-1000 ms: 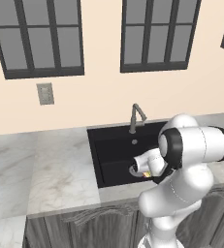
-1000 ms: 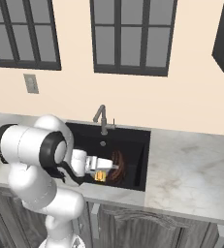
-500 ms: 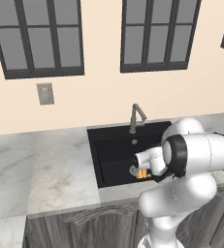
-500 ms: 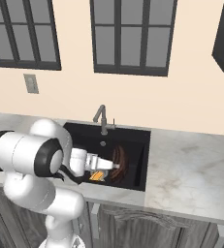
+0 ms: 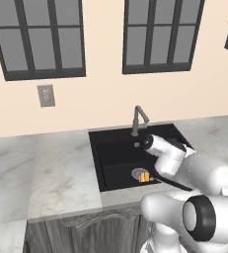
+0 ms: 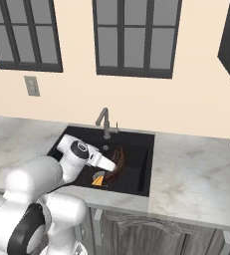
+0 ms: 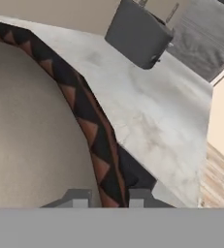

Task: Dump the mushroom and hot dog from the bowl so the bowl can be washed. Place the bowl in the sink after clearing the leftovers.

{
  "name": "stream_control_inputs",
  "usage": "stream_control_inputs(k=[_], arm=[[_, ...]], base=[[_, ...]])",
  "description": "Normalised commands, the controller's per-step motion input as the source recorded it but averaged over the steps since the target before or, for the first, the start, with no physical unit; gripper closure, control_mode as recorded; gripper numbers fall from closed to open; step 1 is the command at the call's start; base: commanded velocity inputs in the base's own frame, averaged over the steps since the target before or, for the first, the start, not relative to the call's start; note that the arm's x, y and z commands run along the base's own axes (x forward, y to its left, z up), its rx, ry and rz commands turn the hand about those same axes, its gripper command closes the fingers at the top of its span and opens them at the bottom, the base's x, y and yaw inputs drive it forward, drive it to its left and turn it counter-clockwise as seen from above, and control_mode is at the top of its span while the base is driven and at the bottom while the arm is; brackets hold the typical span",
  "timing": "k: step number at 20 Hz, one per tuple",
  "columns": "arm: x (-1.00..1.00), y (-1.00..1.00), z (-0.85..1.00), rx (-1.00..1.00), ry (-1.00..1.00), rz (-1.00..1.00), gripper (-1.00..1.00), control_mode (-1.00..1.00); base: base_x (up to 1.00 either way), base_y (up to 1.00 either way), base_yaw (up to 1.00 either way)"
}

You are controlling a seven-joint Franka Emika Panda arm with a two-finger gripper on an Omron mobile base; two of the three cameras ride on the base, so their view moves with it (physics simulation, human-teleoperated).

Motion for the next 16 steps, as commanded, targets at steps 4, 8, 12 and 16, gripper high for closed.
stream_control_inputs(k=[4,8,12,16], arm=[[-0.05,0.05,0.68,0.42,0.31,0.05,1.00,-1.00],[0.00,0.00,0.19,0.48,0.44,0.16,1.00,-1.00],[-0.09,0.48,-0.06,0.33,0.10,0.14,1.00,-1.00],[-0.01,0.99,-0.21,0.14,-0.12,0.06,1.00,-1.00]], base=[[0.00,0.00,0.00],[0.00,0.00,0.00],[0.00,0.00,0.00],[0.00,0.00,0.00]])
